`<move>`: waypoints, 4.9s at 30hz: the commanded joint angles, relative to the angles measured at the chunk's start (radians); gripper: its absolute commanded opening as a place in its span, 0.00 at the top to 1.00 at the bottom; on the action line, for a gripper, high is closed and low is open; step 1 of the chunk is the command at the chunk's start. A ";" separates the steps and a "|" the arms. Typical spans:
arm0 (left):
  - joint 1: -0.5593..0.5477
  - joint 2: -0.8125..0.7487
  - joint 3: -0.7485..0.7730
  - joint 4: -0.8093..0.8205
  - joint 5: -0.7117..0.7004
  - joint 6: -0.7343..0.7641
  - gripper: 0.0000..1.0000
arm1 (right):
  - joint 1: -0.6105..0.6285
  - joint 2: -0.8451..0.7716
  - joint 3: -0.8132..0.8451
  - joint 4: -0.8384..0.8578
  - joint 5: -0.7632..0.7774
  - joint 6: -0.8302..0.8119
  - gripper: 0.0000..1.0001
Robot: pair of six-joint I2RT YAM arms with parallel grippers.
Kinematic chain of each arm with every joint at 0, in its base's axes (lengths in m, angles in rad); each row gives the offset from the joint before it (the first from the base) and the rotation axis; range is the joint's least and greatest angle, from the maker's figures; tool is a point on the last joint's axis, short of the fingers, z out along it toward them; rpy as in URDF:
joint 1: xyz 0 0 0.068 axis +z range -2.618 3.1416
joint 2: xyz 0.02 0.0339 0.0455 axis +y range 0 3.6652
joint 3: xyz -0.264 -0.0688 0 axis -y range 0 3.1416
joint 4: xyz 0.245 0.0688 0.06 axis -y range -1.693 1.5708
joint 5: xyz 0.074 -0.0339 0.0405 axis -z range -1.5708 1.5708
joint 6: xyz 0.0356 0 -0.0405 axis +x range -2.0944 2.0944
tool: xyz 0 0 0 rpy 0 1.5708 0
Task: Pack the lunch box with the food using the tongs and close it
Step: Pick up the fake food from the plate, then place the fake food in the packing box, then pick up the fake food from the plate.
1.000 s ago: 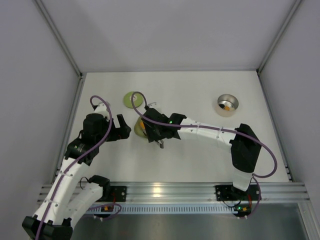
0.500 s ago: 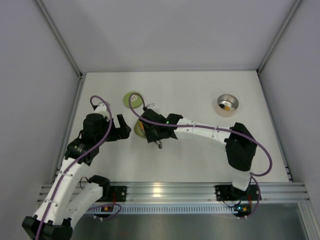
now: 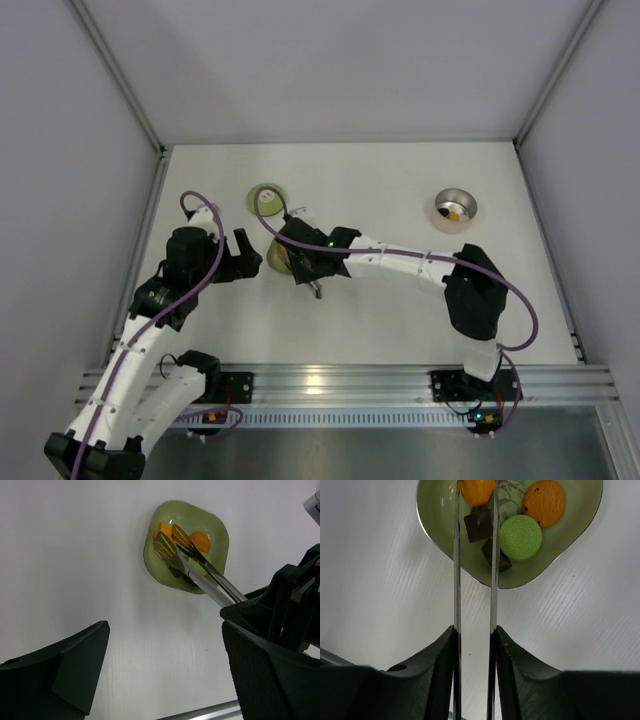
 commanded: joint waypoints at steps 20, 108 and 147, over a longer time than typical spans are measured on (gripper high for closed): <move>-0.012 -0.007 0.005 0.032 -0.010 -0.001 0.01 | -0.003 -0.161 0.051 -0.037 0.111 -0.021 0.74; -0.035 -0.008 0.003 0.032 -0.045 -0.006 0.01 | -0.076 -0.488 -0.278 0.013 0.100 -0.004 0.55; -0.040 -0.008 0.005 0.029 -0.048 -0.007 0.01 | 0.120 -0.074 -0.037 -0.007 0.082 -0.045 0.56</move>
